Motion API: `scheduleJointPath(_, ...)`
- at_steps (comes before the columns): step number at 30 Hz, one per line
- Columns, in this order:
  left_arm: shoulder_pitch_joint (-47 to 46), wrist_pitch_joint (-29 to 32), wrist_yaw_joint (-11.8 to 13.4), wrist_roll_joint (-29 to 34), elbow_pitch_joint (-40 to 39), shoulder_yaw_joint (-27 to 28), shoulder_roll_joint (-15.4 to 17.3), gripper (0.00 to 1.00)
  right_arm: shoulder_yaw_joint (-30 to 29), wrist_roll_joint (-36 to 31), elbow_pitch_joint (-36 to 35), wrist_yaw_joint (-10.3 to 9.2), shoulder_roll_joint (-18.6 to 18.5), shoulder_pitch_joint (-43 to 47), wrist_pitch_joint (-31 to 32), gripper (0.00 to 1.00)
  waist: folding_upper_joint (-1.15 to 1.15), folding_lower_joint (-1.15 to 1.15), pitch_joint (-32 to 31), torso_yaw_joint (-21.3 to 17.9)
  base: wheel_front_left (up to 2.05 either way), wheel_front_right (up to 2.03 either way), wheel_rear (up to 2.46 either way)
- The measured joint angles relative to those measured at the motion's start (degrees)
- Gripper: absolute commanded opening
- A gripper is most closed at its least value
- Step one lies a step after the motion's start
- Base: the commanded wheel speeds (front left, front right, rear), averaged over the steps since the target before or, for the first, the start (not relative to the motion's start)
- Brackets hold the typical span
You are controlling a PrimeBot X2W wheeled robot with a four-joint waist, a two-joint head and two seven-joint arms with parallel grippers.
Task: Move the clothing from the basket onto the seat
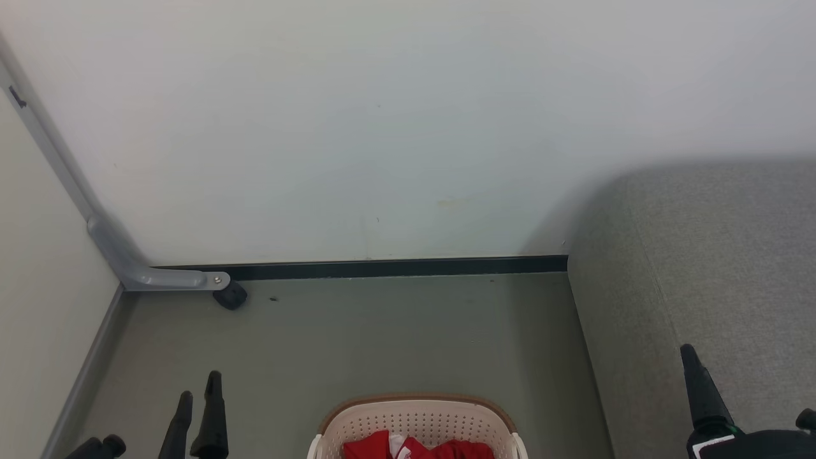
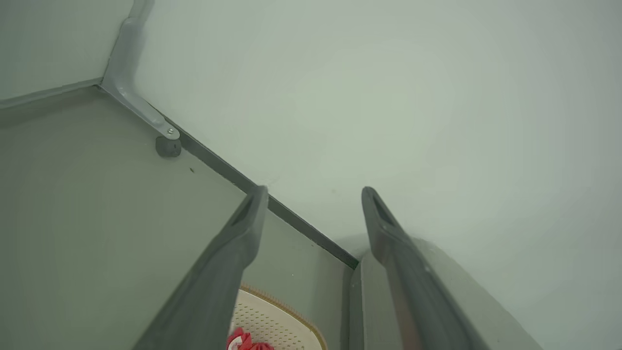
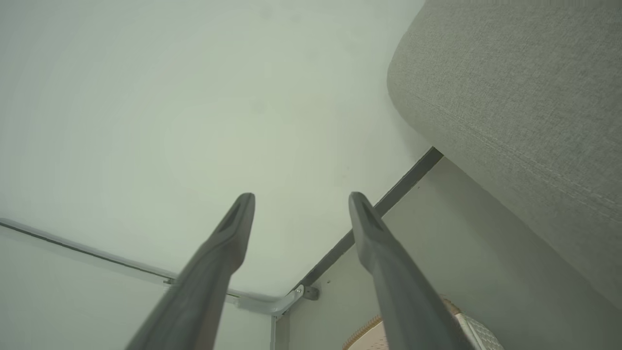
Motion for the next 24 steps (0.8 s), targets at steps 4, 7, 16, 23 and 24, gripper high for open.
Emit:
scheduleJointPath(4,-0.04,-0.77,1.04,5.95,-0.03,-1.33,0.65,1.0,2.6,-4.2,0.52,0.0,-1.79,-1.13,-1.3,1.0,0.0,0.0,0.04,0.04,0.0,0.0,0.0)
scheduleJointPath(7,-0.1,-1.43,1.66,10.0,0.05,-2.14,1.22,1.0,4.67,-8.14,1.1,0.01,-3.03,-1.91,-2.13,1.0,0.0,0.0,0.06,0.05,0.0,0.0,0.0)
scheduleJointPath(16,-0.66,-3.1,4.13,20.47,1.11,-3.91,2.07,1.0,8.33,-17.28,3.49,0.02,-4.88,-3.49,-4.77,1.0,0.0,0.0,0.16,0.07,0.0,0.0,0.0)
scheduleJointPath(23,-1.19,-4.91,5.6,26.69,1.35,-4.39,2.07,1.0,9.35,-22.84,5.22,0.0,-5.44,-3.93,-6.09,1.0,0.0,0.0,0.24,0.07,0.0,0.0,0.0)
scheduleJointPath(24,-1.19,-5.03,5.69,27.43,1.38,-4.58,2.07,1.0,9.57,-23.6,5.34,0.0,-5.49,-4.31,-6.47,1.0,0.0,0.0,0.26,0.07,0.0,0.0,0.0)
